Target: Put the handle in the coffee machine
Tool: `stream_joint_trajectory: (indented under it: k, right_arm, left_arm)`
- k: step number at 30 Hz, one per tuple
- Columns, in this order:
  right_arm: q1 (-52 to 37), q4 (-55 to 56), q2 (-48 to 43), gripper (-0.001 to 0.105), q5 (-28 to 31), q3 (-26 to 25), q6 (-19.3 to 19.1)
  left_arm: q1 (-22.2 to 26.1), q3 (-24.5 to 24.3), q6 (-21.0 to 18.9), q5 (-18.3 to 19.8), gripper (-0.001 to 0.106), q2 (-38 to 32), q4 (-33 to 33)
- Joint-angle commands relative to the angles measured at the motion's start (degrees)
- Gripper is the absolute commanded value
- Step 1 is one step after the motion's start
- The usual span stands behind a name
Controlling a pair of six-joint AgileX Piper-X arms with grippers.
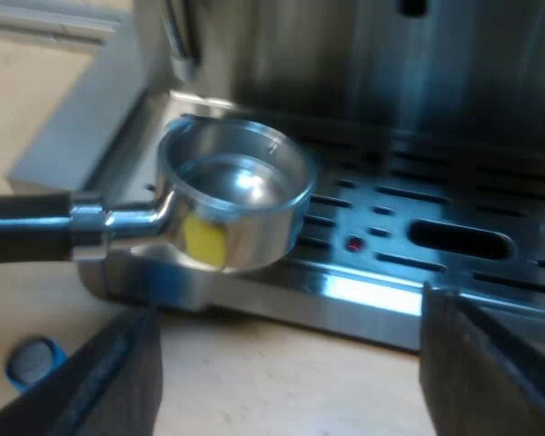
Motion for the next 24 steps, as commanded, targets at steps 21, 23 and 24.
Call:
stream_joint_trajectory:
  k: [21,23,24]
  right_arm:
    - [-1.30,-35.59,16.33,0.057,9.03,-0.19,-11.49]
    - [-2.32,-37.98,17.40,0.057,9.03,-0.19,-11.59]
    - [-2.53,-38.90,17.85,0.057,9.03,-0.19,-11.67]
  left_arm:
    - [4.74,-0.54,4.46,9.11,0.000,10.21,-15.43]
    - [4.74,-0.54,4.18,9.35,0.000,10.66,-15.79]
    - [4.74,-0.54,4.15,9.41,0.000,11.27,-15.80]
